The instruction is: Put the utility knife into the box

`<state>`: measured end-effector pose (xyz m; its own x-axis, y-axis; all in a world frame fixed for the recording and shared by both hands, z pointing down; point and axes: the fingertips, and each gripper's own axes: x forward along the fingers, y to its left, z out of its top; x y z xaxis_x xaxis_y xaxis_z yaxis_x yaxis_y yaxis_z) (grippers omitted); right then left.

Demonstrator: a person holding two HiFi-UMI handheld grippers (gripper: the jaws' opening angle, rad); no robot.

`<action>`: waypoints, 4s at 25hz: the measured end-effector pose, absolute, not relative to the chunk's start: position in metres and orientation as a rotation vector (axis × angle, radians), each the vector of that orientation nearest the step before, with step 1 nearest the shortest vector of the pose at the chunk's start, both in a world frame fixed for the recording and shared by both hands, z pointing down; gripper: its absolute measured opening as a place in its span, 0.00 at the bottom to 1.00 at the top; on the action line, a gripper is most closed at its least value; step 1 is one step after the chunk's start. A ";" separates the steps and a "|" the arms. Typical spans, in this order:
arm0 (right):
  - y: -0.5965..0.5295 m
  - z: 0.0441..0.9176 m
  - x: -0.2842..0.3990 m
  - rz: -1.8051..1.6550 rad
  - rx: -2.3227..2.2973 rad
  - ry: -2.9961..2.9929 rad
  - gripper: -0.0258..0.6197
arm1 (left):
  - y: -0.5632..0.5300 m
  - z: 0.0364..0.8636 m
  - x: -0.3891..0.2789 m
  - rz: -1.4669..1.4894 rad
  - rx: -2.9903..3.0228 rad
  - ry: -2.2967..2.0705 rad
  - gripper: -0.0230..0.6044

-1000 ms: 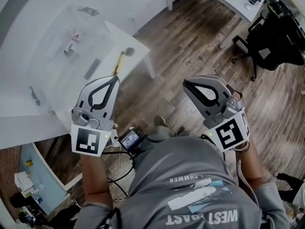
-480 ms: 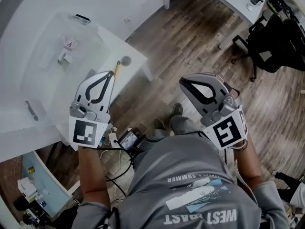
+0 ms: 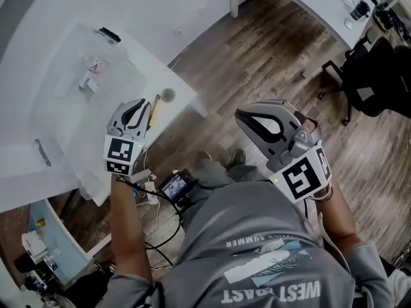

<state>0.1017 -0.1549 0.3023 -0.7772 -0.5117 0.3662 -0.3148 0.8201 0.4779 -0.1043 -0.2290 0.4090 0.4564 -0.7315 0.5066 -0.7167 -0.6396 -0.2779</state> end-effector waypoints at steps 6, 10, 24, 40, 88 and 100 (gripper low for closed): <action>-0.175 0.314 0.106 -0.503 0.595 -2.493 0.08 | -0.257 0.493 -0.131 -1.243 -2.693 1.332 0.31; -0.190 0.320 0.102 -0.475 0.590 -2.478 0.08 | -0.272 0.560 -0.155 -1.493 -2.686 1.318 0.41; -0.223 0.337 0.061 -0.507 0.515 -2.415 0.08 | -0.273 0.703 -0.203 -2.043 -2.671 1.215 0.42; -0.227 0.349 -0.001 -0.739 0.270 -2.376 0.09 | -0.265 0.704 -0.194 -2.009 -2.855 1.159 0.27; -0.251 0.350 -0.045 -0.696 0.222 -2.456 0.09 | -0.292 0.340 -0.382 -1.441 -2.218 1.705 0.23; -0.269 0.360 -0.061 -0.640 0.262 -2.432 0.09 | -0.310 0.414 -0.471 -1.639 -2.241 1.794 0.23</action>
